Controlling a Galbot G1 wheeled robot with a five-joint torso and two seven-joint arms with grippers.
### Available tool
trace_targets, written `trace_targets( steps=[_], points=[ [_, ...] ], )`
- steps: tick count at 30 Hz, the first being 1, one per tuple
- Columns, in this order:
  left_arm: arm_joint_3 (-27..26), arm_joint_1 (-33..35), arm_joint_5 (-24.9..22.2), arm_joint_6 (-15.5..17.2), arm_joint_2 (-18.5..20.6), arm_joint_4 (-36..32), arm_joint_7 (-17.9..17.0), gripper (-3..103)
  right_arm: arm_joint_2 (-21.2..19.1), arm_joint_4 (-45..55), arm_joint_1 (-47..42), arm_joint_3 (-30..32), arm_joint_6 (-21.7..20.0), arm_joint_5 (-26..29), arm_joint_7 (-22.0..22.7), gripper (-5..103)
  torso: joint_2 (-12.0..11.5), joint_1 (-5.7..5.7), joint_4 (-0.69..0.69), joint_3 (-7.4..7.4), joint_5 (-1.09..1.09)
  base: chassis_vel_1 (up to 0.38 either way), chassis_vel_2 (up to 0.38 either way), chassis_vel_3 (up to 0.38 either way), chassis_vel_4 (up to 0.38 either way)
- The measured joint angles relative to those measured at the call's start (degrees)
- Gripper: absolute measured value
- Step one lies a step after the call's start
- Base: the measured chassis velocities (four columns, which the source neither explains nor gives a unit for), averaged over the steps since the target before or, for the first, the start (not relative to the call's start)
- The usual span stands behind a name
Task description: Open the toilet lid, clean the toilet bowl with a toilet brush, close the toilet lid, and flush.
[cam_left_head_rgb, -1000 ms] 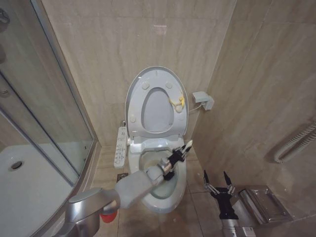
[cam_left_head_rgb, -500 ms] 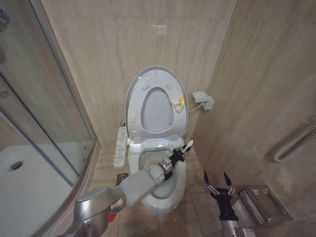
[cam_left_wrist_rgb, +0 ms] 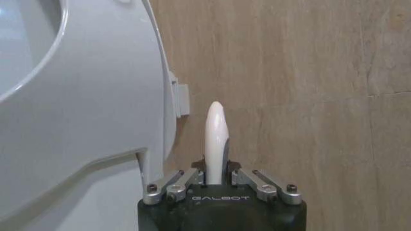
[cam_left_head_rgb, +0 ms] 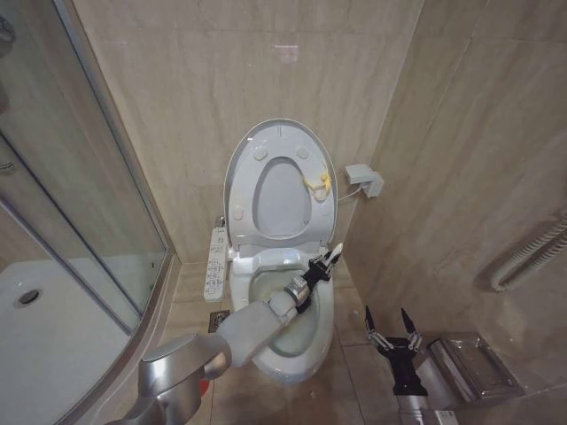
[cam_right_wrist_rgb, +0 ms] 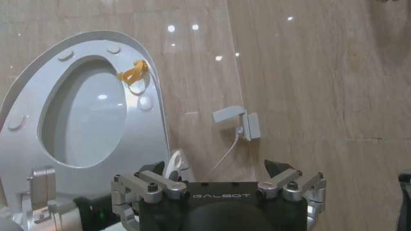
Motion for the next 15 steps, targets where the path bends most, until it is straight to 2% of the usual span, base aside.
trace_targets(
  steps=[5, 9, 15],
  points=[
    [-1.59, -0.01, -0.56, 0.0, 0.0, -1.82, -0.12, 19, 0.07, -0.01, 0.05, -0.01, -0.01, 0.01, 0.0, 100, 0.0, 0.0, -0.02, 0.0, 0.0, 0.0, 0.0, 0.0, 0.0],
    [-2.58, -0.22, -0.79, 0.12, 0.01, -0.35, -0.12, 19, 0.18, -0.09, 0.07, -0.04, -0.01, 0.02, -0.01, 100, 0.0, 0.0, -0.01, -0.01, 0.0, 0.0, 0.0, 0.0, 0.0],
    [1.31, 2.37, 0.38, 0.24, 0.04, 1.67, 0.64, 19, -0.04, -0.33, -0.06, -0.01, 0.08, 0.16, -0.06, 100, 0.0, 0.0, 0.0, 0.0, 0.0, 0.0, 0.0, 0.0, 0.0]
  ],
)
